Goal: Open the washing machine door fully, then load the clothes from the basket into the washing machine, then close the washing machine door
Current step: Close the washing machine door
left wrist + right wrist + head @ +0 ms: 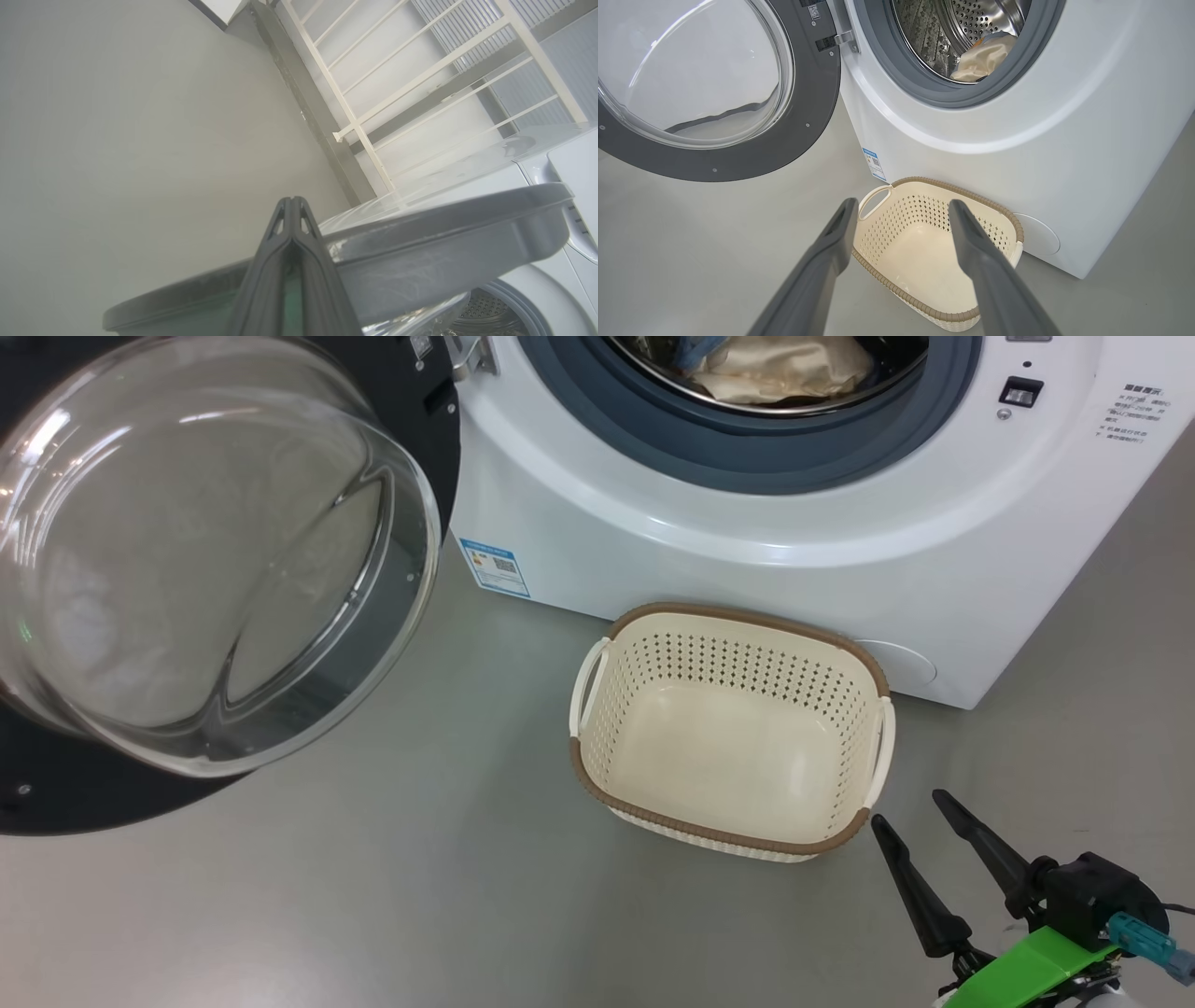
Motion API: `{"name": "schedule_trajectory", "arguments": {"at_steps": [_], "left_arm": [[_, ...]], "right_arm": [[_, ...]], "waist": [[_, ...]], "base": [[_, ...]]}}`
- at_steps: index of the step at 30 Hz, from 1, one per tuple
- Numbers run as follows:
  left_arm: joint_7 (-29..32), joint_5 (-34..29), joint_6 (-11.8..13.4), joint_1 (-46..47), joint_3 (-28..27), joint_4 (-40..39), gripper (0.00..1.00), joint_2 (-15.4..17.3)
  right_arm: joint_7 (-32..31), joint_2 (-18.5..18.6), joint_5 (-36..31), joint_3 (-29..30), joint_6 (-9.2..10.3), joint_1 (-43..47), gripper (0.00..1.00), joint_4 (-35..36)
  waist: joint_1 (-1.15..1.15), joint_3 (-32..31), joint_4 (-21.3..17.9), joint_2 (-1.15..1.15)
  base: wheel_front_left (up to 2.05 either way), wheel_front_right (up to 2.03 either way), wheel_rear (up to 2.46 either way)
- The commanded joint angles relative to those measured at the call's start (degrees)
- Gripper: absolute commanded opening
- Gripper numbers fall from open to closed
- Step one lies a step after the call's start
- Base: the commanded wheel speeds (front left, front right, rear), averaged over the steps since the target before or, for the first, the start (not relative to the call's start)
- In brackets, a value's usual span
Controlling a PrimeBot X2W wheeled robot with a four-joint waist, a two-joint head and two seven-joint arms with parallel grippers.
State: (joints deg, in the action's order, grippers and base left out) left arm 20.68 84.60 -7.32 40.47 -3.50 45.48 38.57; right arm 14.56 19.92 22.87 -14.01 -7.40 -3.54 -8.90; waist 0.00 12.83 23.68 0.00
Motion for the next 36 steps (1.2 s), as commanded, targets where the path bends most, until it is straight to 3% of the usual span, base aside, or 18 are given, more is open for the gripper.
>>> {"name": "schedule_trajectory", "arguments": {"at_steps": [1, 23, 36], "left_arm": [[0.83, 0.24, -0.16, 1.58, -0.83, -1.41, 0.0, 3.65], [8.53, 3.43, -0.16, -2.8, 1.85, -9.35, 0.0, 3.51], [14.62, 6.05, -0.16, -7.56, 2.55, -19.19, 0.0, 4.89]], "right_arm": [[0.44, 0.88, -0.5, -0.98, -0.09, -0.65, 1.0, 1.33], [0.44, 0.03, -0.56, -0.34, -0.09, -0.6, 1.0, 1.06], [0.44, -0.86, -0.37, 0.46, -0.09, 0.61, 1.0, 0.91]], "waist": [[0.0, 0.11, 0.1, 0.0], [0.0, -0.84, 1.05, 0.0], [0.0, -3.46, 1.89, 0.0]], "base": [[0.0, 0.0, 0.0], [0.0, 0.0, 0.0], [0.0, 0.0, 0.0]]}}
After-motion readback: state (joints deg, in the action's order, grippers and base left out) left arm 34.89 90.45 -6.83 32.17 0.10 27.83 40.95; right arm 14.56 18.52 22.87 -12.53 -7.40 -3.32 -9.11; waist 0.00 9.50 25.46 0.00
